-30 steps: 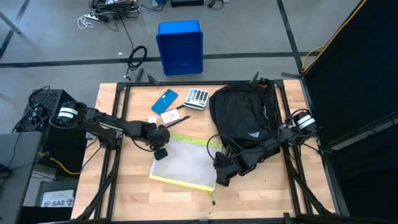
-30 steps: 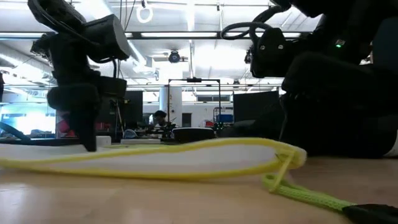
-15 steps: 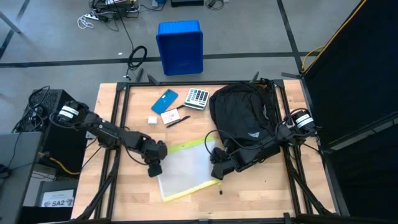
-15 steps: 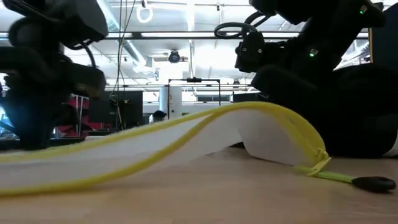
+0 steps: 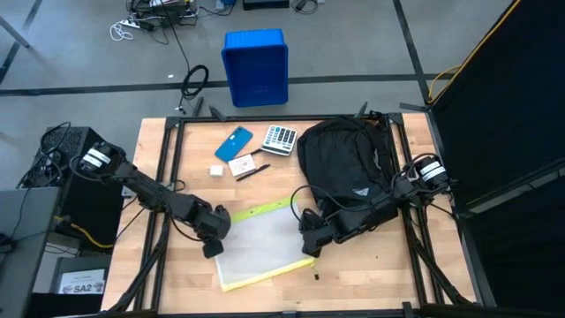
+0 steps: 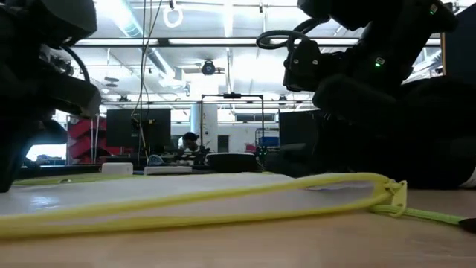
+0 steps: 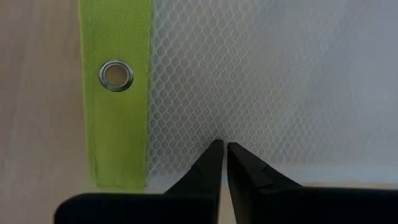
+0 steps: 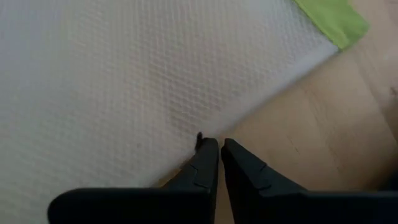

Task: Unpack backpack
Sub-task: Put the gray calculator into the white zip bag

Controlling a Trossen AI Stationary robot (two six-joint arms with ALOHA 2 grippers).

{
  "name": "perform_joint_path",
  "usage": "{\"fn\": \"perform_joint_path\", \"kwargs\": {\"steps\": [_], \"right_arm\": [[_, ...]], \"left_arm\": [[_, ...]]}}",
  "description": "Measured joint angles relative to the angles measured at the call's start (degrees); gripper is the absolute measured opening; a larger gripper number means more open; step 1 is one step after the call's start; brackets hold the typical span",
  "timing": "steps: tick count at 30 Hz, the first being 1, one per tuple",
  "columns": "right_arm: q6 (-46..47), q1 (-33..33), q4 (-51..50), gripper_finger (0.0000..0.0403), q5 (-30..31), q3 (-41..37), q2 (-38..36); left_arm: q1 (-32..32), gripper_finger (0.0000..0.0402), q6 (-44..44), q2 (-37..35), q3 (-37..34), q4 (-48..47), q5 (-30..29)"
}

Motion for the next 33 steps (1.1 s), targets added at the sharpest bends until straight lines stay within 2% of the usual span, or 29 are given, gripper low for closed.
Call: {"fn": "perform_joint_path", "kwargs": {"steps": [10, 18, 23, 29, 33], "right_arm": [[0.34, 0.04, -2.99, 0.0001, 0.71, 1.73, 0.0], [-1.28, 0.49, -3.07, 0.0001, 2.34, 3.85, 0.0], [-1.5, 1.42, -2.56, 0.0003, 2.16, 4.0, 0.0], [-2.71, 2.1, 2.9, 0.0001, -3.14, 4.0, 0.0], [-3.52, 3.17, 7.95, 0.0002, -6.46, 4.0, 0.02]], "left_arm": [[-0.12, 0.0, -0.92, -0.84, 0.65, -3.0, -5.29], [-0.05, 0.0, 2.9, -4.07, 5.6, -7.82, -14.66], [-0.34, 0.0, 5.08, -4.55, 7.76, -7.56, -17.96], [-0.25, 0.0, 5.12, -4.53, 7.33, -7.57, -24.96], [0.3, 0.0, 4.68, -4.55, 5.03, -5.77, -24.55]]}}
